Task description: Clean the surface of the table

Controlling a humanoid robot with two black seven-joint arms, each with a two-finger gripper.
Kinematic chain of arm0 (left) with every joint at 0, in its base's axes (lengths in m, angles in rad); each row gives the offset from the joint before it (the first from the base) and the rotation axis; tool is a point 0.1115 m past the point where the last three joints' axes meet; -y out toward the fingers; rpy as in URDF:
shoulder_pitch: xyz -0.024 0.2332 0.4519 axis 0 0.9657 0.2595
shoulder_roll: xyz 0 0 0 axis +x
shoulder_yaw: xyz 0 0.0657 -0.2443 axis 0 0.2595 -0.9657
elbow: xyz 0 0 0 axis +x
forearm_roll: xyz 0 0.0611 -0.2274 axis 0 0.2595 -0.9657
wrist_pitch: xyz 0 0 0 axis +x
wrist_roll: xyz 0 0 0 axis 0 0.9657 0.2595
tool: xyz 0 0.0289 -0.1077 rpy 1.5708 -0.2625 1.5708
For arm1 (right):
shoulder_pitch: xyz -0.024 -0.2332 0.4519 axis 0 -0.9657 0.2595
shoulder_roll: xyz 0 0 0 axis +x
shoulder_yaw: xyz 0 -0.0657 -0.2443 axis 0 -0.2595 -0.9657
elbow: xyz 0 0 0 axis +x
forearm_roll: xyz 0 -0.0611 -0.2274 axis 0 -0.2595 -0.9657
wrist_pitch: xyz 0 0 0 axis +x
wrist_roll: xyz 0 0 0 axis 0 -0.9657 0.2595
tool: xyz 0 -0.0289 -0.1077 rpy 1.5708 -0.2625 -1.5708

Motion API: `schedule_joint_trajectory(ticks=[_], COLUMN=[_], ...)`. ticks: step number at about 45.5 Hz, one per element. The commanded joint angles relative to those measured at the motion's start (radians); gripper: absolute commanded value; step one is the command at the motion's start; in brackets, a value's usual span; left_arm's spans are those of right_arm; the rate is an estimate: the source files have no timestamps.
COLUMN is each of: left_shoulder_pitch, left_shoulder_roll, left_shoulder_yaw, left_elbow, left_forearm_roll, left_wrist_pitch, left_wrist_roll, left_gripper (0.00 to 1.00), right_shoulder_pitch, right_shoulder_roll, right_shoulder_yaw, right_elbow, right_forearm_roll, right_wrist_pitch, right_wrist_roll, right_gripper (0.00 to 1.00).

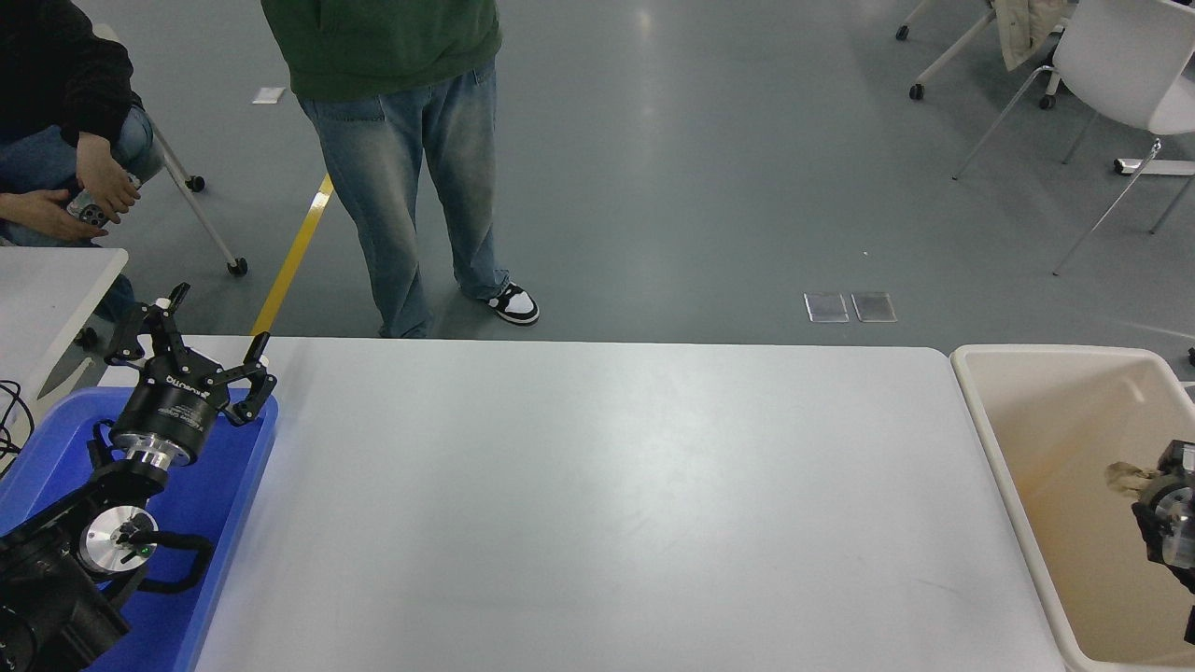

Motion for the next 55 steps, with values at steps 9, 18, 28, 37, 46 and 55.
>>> schedule_joint_trajectory(ticks=[9,18,28,37,46,55], left_shoulder_pitch=[0.000,0.000,0.000,0.002,0.002,0.002], left_shoulder_roll=[0.000,0.000,0.002,0.000,0.002,0.002], left_shoulder_yaw=[0.001,0.000,0.001,0.001,0.001,0.001], left_elbow=[0.000,0.000,0.000,0.000,0.000,0.000], left_forearm_roll=[0.000,0.000,0.000,0.000,0.000,0.000], left_wrist_pitch=[0.000,0.000,0.005,0.005,0.006,0.008], left_wrist_roll=[0.000,0.000,0.000,-0.002,-0.002,-0.002], left_gripper=[1.00,1.00,1.00,1.00,1.00,1.00], right_shoulder_pitch=[0.015,0.014,0.008,0.005,0.006,0.038], right_shoulder_roll=[0.005,0.005,0.005,0.000,-0.002,-0.043], right_shoulder_yaw=[-0.031,-0.030,-0.025,-0.017,-0.010,0.029], right_elbow=[-0.003,-0.003,-0.003,-0.005,-0.003,0.182], right_forearm_roll=[0.001,0.001,0.001,0.002,0.004,0.142], right_wrist_pitch=[-0.007,-0.007,-0.005,0.001,0.006,0.128], right_wrist_roll=[-0.002,-0.002,0.000,0.000,0.000,-0.005], right_gripper=[1.00,1.00,1.00,1.00,1.00,1.00])
